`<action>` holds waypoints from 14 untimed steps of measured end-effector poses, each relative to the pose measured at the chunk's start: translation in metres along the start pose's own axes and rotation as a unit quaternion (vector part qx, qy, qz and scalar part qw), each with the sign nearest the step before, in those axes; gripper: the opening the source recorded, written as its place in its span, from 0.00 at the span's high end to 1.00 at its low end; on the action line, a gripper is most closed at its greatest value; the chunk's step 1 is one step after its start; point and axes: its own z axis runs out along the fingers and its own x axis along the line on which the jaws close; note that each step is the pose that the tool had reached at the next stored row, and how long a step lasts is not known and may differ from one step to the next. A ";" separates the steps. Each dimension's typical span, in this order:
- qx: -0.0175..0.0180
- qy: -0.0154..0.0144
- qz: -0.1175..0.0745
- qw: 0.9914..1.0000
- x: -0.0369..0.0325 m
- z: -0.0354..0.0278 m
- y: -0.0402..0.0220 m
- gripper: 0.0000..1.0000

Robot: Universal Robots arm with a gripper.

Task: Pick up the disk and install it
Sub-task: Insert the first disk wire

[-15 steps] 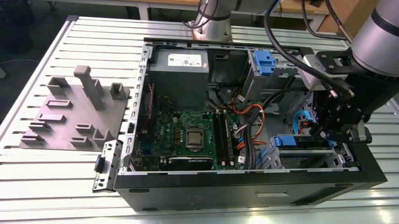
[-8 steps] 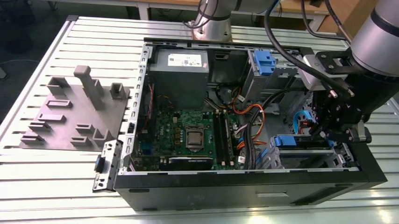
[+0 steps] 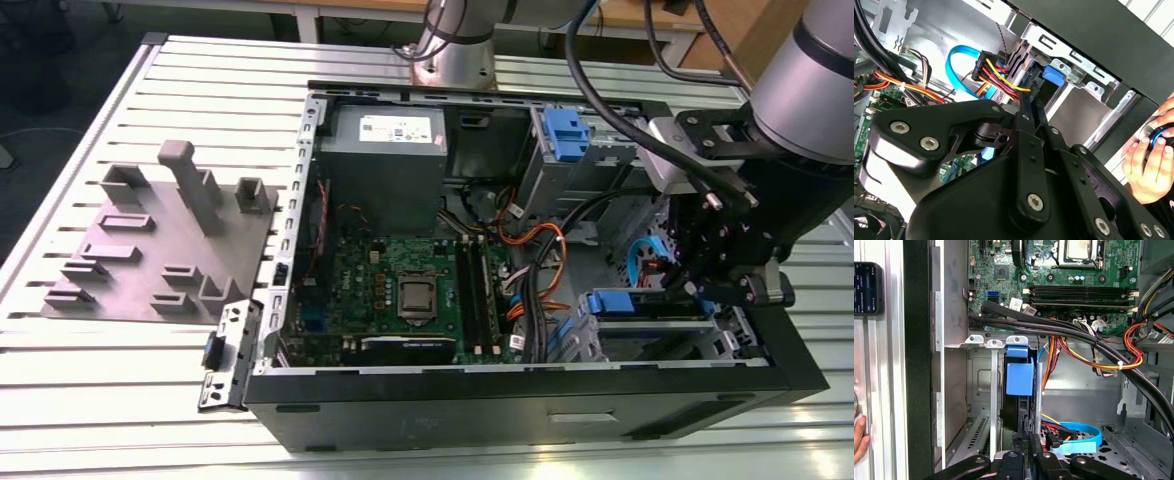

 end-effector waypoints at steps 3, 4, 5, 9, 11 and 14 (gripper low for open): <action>0.000 0.000 0.000 1.000 0.0000 0.0000 -0.0001 0.84; 0.000 0.000 0.000 1.000 0.0000 0.0000 -0.0001 0.84; 0.000 0.000 0.000 1.000 0.0000 0.0001 -0.0002 0.84; 0.000 0.000 0.000 1.000 0.0000 0.0011 -0.0009 0.84; 0.000 0.000 0.000 1.000 0.0000 0.0017 -0.0012 0.84; 0.000 0.000 0.000 1.000 -0.0001 0.0027 -0.0015 0.84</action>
